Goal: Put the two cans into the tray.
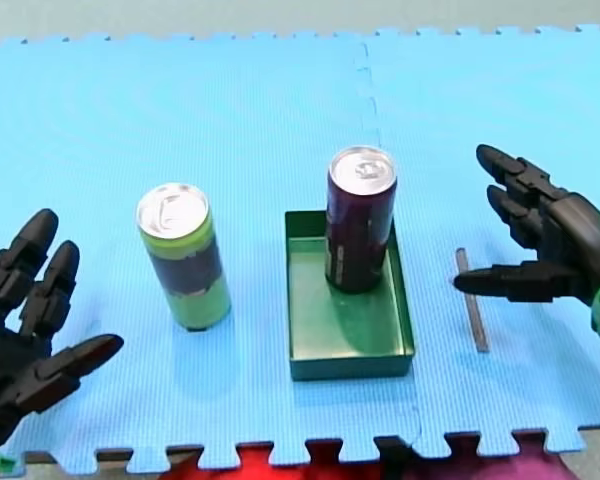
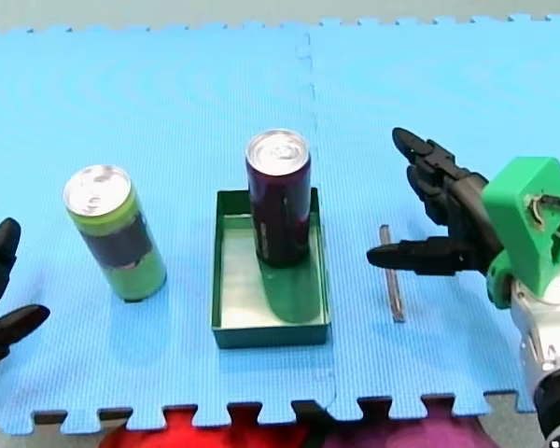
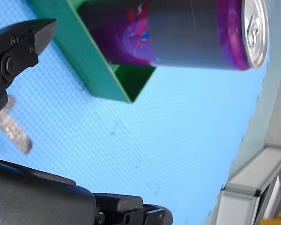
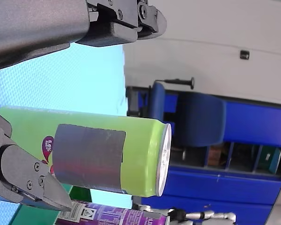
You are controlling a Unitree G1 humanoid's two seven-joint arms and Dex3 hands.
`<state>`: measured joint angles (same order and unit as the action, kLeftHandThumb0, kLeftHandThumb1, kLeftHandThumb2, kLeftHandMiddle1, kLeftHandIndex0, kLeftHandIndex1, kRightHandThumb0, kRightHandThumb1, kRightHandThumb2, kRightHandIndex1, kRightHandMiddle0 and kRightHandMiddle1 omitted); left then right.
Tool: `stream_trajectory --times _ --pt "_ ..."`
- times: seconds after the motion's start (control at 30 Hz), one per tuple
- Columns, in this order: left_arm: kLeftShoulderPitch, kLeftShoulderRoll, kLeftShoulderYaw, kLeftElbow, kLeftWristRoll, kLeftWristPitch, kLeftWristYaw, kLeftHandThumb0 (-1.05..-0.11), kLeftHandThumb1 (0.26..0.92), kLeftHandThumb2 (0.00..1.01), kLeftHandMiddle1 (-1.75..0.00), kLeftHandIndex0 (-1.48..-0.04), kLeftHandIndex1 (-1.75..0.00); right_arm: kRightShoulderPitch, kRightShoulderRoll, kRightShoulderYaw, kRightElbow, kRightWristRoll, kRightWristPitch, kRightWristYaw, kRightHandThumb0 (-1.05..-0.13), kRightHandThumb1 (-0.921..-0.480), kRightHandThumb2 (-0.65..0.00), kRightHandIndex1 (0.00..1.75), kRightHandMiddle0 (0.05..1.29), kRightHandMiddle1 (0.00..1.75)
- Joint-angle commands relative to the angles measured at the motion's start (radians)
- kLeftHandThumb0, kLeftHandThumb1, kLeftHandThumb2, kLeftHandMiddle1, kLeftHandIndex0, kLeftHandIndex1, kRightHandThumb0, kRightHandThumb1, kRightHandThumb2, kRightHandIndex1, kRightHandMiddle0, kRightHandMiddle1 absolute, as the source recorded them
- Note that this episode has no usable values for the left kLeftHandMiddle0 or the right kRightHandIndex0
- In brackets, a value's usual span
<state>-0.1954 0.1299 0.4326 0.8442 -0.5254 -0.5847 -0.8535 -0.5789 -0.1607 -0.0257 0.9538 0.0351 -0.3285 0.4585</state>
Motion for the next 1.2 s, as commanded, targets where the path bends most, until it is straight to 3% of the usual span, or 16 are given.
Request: stream_trajectory --times 0.0,0.07,0.23,0.4,0.6,0.83,0.97,1.17 --pt "0.004 0.004 0.000 -0.005 0.003 -0.006 0.003 -1.048 0.642 0.00 0.00 -0.26 0.00 0.009 -0.011 -0.014 0.008 0.013 -0.009 0.006 -0.583 -0.611 0.000 0.00 0.09 0.00" --pt "0.006 0.003 0.000 -0.006 0.006 -0.008 0.008 -1.048 0.644 0.00 0.00 -0.26 0.00 0.016 -0.016 -0.028 0.005 0.026 -0.013 0.011 -0.527 -0.606 -0.001 0.00 0.09 0.00" --pt "0.011 0.002 -0.002 -0.012 0.011 -0.011 0.018 -1.048 0.647 0.00 0.00 -0.26 0.00 0.041 -0.035 -0.051 0.003 0.043 -0.041 0.015 -0.482 -0.607 -0.002 0.00 0.09 0.00" --pt "0.012 0.007 0.000 -0.011 0.007 -0.006 0.017 -1.048 0.649 0.00 0.00 -0.26 0.00 0.051 -0.053 -0.066 0.032 0.044 -0.074 0.012 -0.471 -0.611 -0.002 0.01 0.09 0.00" --pt "0.008 0.011 0.002 -0.006 0.008 -0.006 0.019 -1.048 0.650 0.00 0.00 -0.26 0.00 0.058 -0.064 -0.083 0.054 0.056 -0.093 0.032 -0.466 -0.610 0.000 0.02 0.09 0.00" --pt "0.006 0.014 0.003 -0.006 0.009 -0.002 0.029 -1.048 0.653 0.00 0.00 -0.26 0.00 0.093 -0.080 -0.104 0.058 0.078 -0.106 0.064 -0.450 -0.607 0.000 0.02 0.10 0.00" --pt "0.004 0.019 -0.003 -0.003 0.032 -0.023 0.052 -1.048 0.657 0.00 0.00 -0.26 0.00 0.111 -0.085 -0.120 0.064 0.094 -0.114 0.079 -0.465 -0.608 -0.001 0.04 0.10 0.00" --pt "-0.011 0.029 -0.016 0.030 0.081 -0.100 0.083 -1.048 0.672 0.01 -0.01 -0.27 0.00 0.130 -0.091 -0.117 0.059 0.080 -0.134 0.064 -0.572 -0.635 -0.007 0.04 0.11 0.01"
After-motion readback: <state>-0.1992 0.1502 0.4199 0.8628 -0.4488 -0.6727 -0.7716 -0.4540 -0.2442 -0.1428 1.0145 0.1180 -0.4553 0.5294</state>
